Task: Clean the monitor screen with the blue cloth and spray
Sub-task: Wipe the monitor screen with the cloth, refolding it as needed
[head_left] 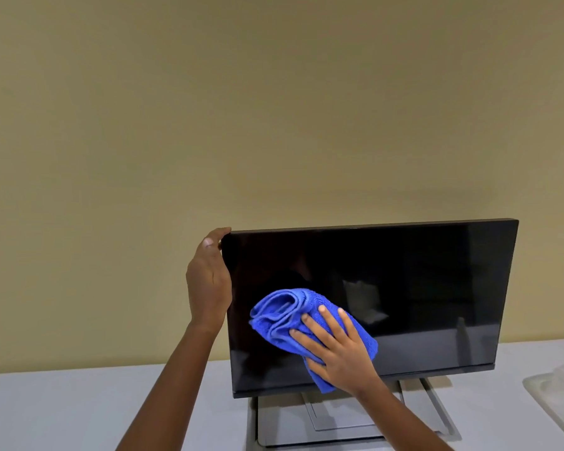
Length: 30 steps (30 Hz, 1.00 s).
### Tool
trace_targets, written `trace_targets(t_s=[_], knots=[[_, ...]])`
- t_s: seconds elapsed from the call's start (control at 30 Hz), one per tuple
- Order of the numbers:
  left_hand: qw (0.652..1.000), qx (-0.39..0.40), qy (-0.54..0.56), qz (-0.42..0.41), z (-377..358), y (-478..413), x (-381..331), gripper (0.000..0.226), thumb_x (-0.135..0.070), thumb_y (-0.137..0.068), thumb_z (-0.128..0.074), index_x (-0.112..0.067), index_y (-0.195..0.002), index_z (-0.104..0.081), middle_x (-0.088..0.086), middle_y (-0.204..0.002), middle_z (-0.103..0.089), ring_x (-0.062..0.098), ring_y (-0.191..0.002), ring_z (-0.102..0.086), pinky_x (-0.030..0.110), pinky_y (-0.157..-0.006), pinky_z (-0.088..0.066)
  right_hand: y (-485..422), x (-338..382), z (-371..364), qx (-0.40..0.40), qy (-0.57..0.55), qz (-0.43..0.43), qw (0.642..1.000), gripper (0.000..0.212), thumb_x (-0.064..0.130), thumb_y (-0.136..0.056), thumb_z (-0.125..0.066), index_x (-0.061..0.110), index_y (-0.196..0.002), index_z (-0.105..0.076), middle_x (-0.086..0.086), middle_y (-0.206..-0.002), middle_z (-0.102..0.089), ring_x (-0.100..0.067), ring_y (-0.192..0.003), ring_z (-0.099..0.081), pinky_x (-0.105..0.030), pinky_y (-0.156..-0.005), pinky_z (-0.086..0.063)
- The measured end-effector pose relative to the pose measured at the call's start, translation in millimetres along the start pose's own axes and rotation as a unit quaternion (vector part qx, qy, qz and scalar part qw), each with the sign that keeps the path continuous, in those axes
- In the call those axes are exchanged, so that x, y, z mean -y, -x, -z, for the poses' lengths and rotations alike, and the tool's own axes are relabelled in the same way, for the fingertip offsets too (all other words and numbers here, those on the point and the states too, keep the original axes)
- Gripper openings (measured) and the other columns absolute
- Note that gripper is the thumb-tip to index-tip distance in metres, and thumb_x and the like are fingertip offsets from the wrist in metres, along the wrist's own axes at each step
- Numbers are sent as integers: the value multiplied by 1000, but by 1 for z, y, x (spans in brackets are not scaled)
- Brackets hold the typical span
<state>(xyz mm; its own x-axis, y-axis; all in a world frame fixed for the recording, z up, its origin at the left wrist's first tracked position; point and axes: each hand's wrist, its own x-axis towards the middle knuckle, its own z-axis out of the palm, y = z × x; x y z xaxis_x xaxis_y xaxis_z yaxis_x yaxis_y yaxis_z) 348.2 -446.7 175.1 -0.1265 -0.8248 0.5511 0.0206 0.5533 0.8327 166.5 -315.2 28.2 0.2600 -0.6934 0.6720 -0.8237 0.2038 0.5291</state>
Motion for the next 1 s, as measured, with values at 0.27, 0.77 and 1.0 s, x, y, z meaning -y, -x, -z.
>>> trace_targets(t_s=[0.27,0.77,1.0], knots=[[1000,0,-14,3,0,5,-1,55,-39,-92,-15,-19,-124,-56,-11,-120,-57,19,-112,-57,36,-105,-41,35,-85,11,-23,-32,-169,985,51,44,-97,-22,34,-146,-15,8,-159,1,-23,-147,1,-47,-113,-15],[997,3,-19,73,-2,46,23,47,-40,-98,-19,-24,-137,-40,4,-136,-53,26,-125,-50,52,-104,-39,36,-87,21,-101,-226,-750,614,58,22,-97,-44,4,-146,-18,-24,-154,-11,-41,-142,-14,-48,-115,-18],[980,-1,-22,200,1,95,55,49,-38,-98,-18,-18,-132,-48,8,-134,-54,24,-126,-47,41,-110,-34,-23,51,36,-22,-350,-703,619,66,23,-93,-50,4,-144,-14,-27,-153,-4,-47,-142,-5,-53,-116,-15]])
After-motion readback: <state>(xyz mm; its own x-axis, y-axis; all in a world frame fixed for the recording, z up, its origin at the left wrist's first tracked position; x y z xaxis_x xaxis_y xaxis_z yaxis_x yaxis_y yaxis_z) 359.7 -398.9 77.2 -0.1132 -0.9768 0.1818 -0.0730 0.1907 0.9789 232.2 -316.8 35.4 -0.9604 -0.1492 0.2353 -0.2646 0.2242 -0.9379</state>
